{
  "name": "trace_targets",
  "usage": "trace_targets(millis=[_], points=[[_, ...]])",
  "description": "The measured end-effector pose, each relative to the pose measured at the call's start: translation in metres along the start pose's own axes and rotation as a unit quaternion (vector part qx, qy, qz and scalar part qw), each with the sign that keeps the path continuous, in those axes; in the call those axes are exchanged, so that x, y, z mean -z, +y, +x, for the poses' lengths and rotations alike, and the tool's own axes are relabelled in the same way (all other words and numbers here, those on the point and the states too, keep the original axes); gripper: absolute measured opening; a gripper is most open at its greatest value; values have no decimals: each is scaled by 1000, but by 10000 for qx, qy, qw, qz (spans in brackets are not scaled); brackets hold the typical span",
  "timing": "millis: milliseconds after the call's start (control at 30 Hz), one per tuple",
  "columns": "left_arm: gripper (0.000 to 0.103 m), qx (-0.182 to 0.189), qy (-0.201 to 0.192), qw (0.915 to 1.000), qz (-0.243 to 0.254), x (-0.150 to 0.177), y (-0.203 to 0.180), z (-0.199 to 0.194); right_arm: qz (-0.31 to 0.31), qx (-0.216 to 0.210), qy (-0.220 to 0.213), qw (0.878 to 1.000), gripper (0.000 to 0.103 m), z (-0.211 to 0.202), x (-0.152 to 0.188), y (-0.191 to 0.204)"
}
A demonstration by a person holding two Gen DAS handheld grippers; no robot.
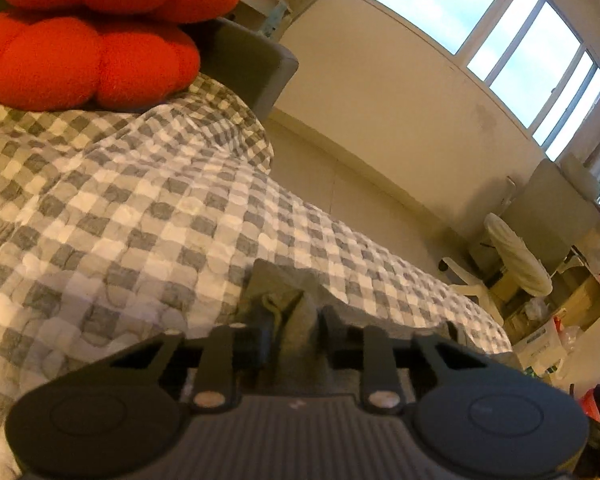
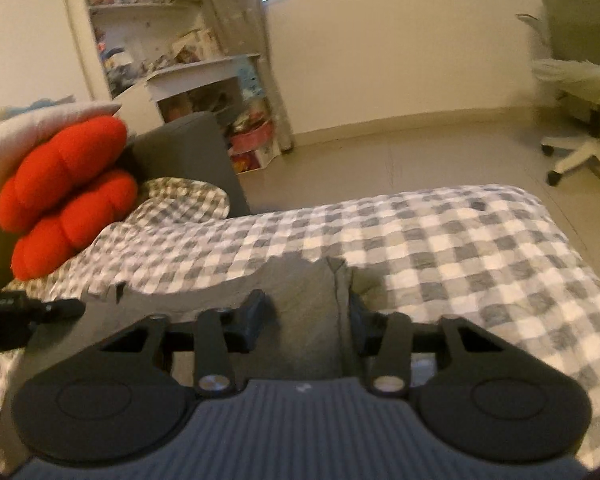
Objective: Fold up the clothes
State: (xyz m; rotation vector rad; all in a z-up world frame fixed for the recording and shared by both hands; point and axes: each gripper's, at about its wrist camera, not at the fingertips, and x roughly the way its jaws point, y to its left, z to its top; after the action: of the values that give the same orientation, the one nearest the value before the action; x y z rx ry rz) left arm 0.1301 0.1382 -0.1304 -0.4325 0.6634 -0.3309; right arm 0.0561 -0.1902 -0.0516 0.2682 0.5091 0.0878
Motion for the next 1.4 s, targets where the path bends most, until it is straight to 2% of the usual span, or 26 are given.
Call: trace_targets(millis=[67, 133, 300, 400, 500, 633, 733, 767, 833, 933, 967, 1033, 1133, 1200, 1300, 1400], points=[[13, 78, -118, 9999, 50, -1, -1, -2, 59, -77, -85, 9999, 24, 0, -1, -2], [11, 217, -254, 9994, 59, -1, 0, -5, 195, -221, -189, 9994, 20, -1, -3, -6], [10, 714, -733, 9945, -201, -2, 8, -14, 1023, -1071, -467, 9879, 17, -12, -9, -29], [10, 674, -827, 9934, -422, -3, 16, -10, 1633, -1419, -489, 9751, 17, -9, -9, -47], [10, 366, -665, 9964, -383, 2, 20, 4, 1945, -1235, -394, 9723, 17, -3, -6, -61], [10, 98, -394, 9983, -407, 9, 24, 20, 2078, -868, -13, 9743, 13, 12, 0, -65], [11, 41, -382, 9986, -375, 8, 24, 19, 1797, -651, 15, 9816, 11, 11, -4, -53], [14, -3, -377, 9988, -316, 8, 22, 19, 1686, -581, 6, 9840, 11, 10, -4, -48], [15, -90, -358, 9991, -189, 5, 17, 18, 1497, -477, -32, 9876, 14, 9, -6, -40], [29, -225, -361, 9991, 1, 0, 7, 8, 1357, -390, -75, 9900, 25, 3, -9, -31], [38, -267, -418, 9988, 57, -3, 4, 4, 1327, -364, -83, 9905, 36, 1, -10, -29], [41, -302, -583, 9977, 161, -7, 0, -6, 1293, -307, -196, 9909, 50, -7, -13, -29], [43, -247, -807, 9958, 351, -11, -11, -19, 1177, -188, -414, 9920, 51, -17, -19, -26], [45, -113, -883, 9946, 538, -9, -20, -24, 838, -91, -579, 9948, 51, -20, -22, -13], [45, 12, -723, 9929, 943, 0, -35, -15, 250, -3, -745, 9969, 51, -22, -23, 8], [45, -204, -503, 9925, 1094, 7, -32, 1, -422, -12, -677, 9968, 51, -14, -18, 30]])
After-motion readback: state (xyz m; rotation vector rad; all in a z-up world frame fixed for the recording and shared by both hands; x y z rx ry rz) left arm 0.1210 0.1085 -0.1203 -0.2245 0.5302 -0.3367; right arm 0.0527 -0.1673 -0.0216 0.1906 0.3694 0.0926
